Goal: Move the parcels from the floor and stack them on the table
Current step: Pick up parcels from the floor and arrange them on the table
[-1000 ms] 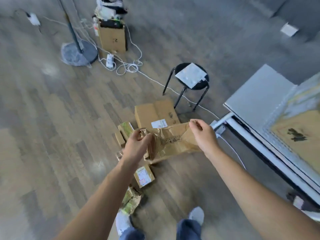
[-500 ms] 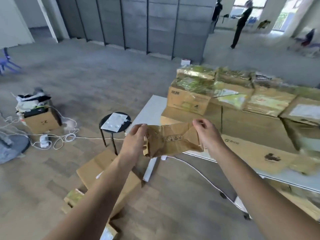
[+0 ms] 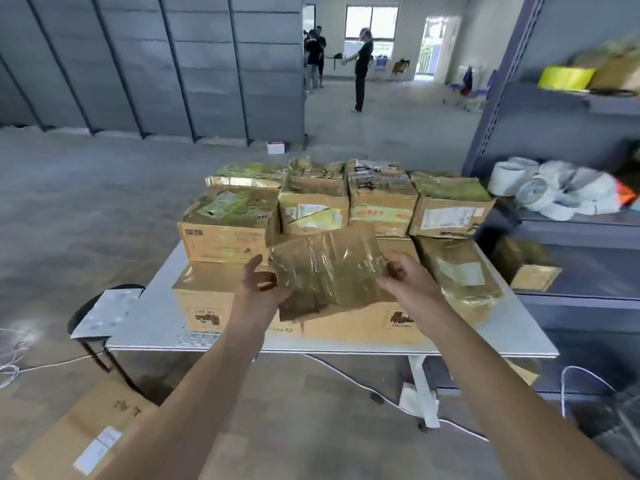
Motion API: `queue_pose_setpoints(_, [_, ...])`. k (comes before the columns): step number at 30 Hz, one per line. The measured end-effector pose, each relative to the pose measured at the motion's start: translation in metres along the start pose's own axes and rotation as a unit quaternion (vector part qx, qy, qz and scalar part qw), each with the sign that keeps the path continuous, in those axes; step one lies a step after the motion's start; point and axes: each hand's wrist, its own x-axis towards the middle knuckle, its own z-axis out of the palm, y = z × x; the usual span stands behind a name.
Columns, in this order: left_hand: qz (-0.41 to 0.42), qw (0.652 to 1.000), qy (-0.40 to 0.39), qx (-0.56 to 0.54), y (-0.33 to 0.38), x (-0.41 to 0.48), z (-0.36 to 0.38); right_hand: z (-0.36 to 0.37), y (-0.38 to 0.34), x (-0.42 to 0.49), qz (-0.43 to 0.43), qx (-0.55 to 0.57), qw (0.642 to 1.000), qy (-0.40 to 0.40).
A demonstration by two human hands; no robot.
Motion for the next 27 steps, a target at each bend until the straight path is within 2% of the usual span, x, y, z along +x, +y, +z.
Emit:
queue_pose_setpoints(3, [-0.051,0.997,-0.038,-0.053,-0.001,0.027,0.024,-0.018,0.006,0.022,-0.002,-0.019,0.999,0.031])
queue_pose_setpoints(6, [-0.058,0.992,-0.073,-0.079,-0.003,0.061,0.041,-0.031,0.007,0.047,0.010,-0.037,0.999,0.036])
queue_pose_setpoints(8, [-0.044,0.994,-0.085,-0.043,-0.009,0.088,0.047,-0.034,0.010,0.068,0.037,-0.047,0.997,0.039])
queue_pose_setpoints(11, [-0.031,0.992,-0.121,0.010,-0.012,0.125,0.053,-0.035,0.014,0.103,0.063,0.058,0.995,0.042])
queue_pose_setpoints(13, [-0.014,0.990,-0.136,0.039,-0.014,0.146,0.060,-0.035,0.006,0.123,0.072,0.184,0.979,0.041])
queue_pose_setpoints(15, [0.025,0.988,-0.140,0.068,-0.017,0.165,0.067,-0.035,0.002,0.141,0.102,0.259,0.959,0.054])
queue_pose_setpoints(19, [0.096,0.975,-0.178,0.088,-0.022,0.190,0.082,-0.035,0.012,0.168,0.165,0.240,0.955,0.055])
queue_pose_setpoints(23, [0.168,0.953,-0.191,0.166,-0.028,0.201,0.088,-0.037,0.017,0.185,0.104,0.208,0.967,0.106])
queue_pose_setpoints(25, [0.154,0.954,-0.209,0.152,-0.026,0.203,0.092,-0.042,0.016,0.194,0.091,0.227,0.965,0.098])
queue_pose_setpoints(27, [0.105,0.967,-0.212,0.093,-0.016,0.201,0.100,-0.047,0.015,0.202,0.071,0.211,0.970,0.095])
